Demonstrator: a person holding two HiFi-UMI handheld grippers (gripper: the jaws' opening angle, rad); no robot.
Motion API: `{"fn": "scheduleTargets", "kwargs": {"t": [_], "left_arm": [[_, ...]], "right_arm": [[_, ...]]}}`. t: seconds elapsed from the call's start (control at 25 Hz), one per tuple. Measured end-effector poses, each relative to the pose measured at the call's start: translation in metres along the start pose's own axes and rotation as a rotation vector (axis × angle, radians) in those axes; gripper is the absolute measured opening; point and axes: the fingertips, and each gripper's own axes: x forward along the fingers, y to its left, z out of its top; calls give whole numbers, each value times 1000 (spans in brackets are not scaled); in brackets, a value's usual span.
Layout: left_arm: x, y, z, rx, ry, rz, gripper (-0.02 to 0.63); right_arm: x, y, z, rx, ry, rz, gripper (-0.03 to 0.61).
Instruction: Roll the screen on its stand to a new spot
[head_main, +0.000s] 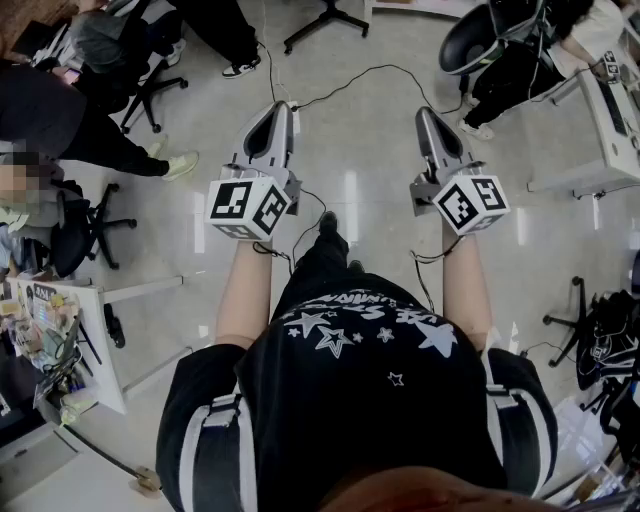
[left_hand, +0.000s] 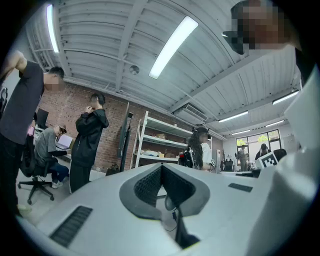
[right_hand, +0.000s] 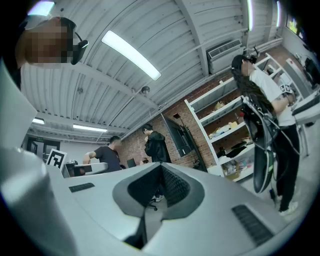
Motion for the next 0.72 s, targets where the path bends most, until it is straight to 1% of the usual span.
{"fn": "scheduleTargets", "kwargs": {"t": [0.16, 0.4, 0.52, 0.64, 0.72], "left_arm": [[24, 13, -4, -24, -4, -12, 9], [67, 42, -8, -24, 8, -45, 9], [81, 70, 1, -18, -3, -58, 9], [92, 112, 7, -19, 7, -60, 9], [99, 138, 14, -1, 6, -62, 9]], "right_arm": [[14, -10, 2, -21, 17, -12, 5], [52, -32, 6, -18, 2, -54, 6], [87, -30, 8, -19, -14, -63, 6], [127, -18, 7, -19, -30, -77, 6], [152, -13, 6, -17, -35, -89, 6]]}}
